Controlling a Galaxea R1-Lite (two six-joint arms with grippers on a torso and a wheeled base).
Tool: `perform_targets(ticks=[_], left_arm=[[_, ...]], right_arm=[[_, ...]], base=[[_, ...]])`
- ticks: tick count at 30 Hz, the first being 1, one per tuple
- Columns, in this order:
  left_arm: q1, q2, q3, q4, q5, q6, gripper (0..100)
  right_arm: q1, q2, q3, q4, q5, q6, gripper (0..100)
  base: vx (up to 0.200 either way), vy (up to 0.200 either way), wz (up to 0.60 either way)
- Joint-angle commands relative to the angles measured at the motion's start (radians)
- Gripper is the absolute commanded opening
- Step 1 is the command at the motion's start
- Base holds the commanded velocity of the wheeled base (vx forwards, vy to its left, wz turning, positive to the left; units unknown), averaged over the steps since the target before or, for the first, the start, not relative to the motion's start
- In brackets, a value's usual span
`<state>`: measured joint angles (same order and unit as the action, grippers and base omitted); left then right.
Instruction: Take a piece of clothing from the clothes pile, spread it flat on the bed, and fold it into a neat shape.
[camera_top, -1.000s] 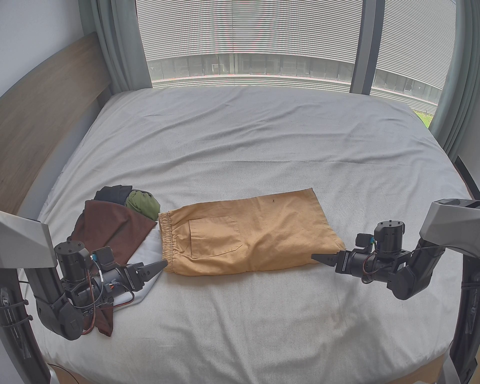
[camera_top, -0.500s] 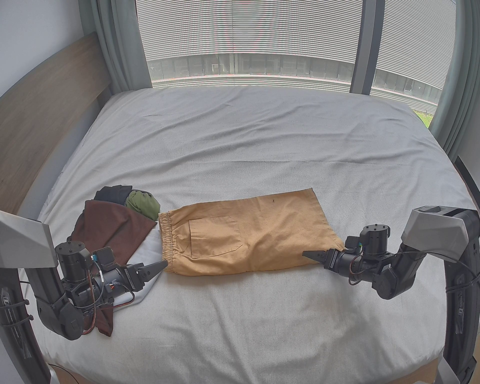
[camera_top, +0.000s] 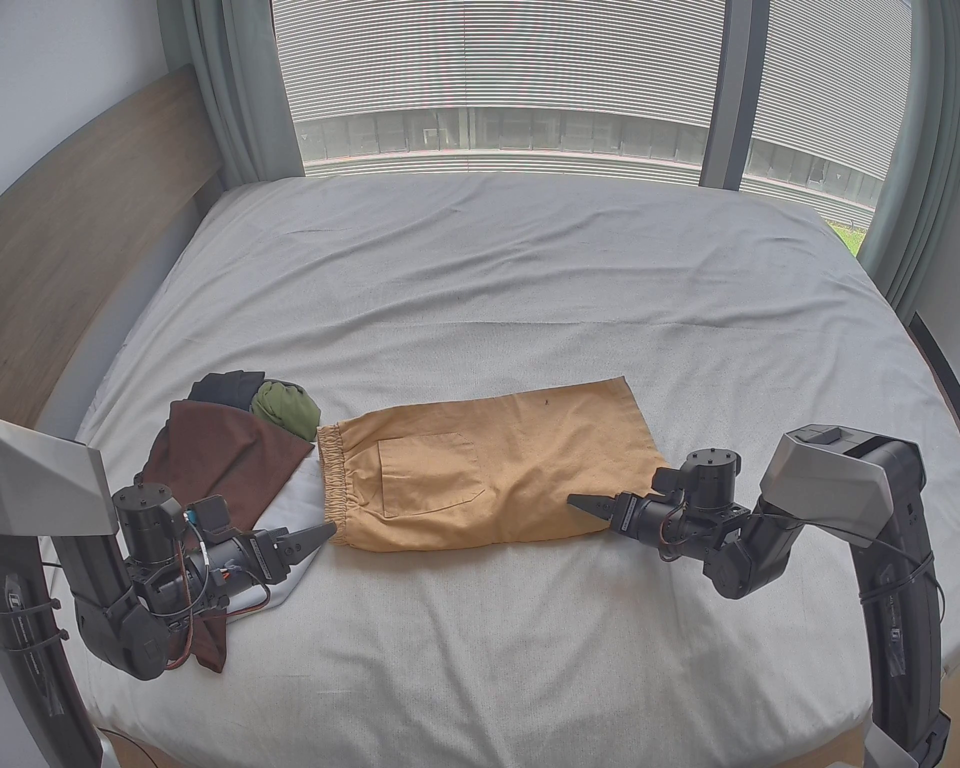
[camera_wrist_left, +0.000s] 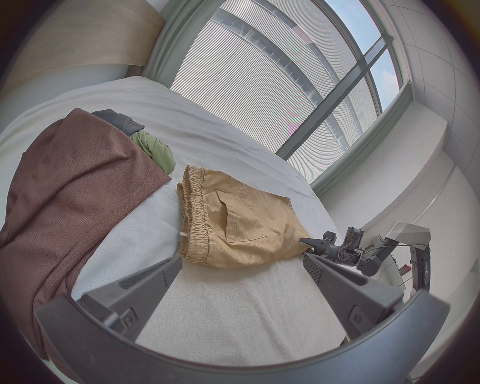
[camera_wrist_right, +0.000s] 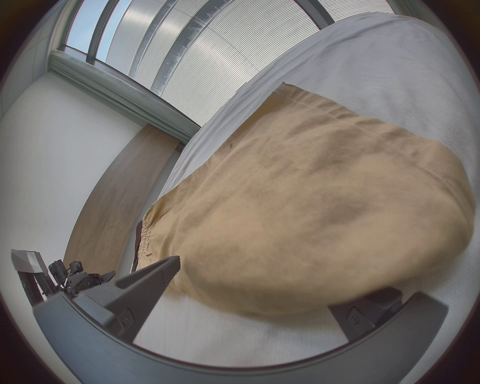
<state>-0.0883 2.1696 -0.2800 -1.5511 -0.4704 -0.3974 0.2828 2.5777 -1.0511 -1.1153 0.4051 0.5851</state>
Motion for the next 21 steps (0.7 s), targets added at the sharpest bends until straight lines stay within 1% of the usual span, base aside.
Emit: perform_targets(ticks=[1,4,8,14,15,21], left_arm=[[0.002,0.006,-0.004,0.0,-0.001,0.0,100],[0.002,0.004,-0.002,-0.001,-0.001,0.0,100],[0.002,0.006,-0.001,-0.001,-0.001,0.0,100],[0.001,0.009,0.001,0.0,-0.001,0.0,100],[0.001,0.009,0.001,0.0,-0.001,0.0,100],[0.001,0.013,0.001,0.0,-0.001,-0.001,100]], right_arm=[[0.009,0.059,-0.073,0.009,-0.017,-0.001,100],[0.019,0.064,-0.127,0.017,-0.025,-0.001,100],[0.035,0.065,-0.132,0.015,-0.04,-0.004,100],[0.035,0.076,-0.13,0.006,-0.052,-0.004,100],[0.035,0.076,-0.125,0.006,-0.055,-0.005,0],[0.032,0.072,-0.115,0.011,-0.055,-0.019,0]], base=[[0.0,0.0,0.0],[0.0,0.0,0.0],[0.0,0.0,0.0],[0.0,0.0,0.0],[0.0,0.0,0.0],[0.0,0.0,0.0]])
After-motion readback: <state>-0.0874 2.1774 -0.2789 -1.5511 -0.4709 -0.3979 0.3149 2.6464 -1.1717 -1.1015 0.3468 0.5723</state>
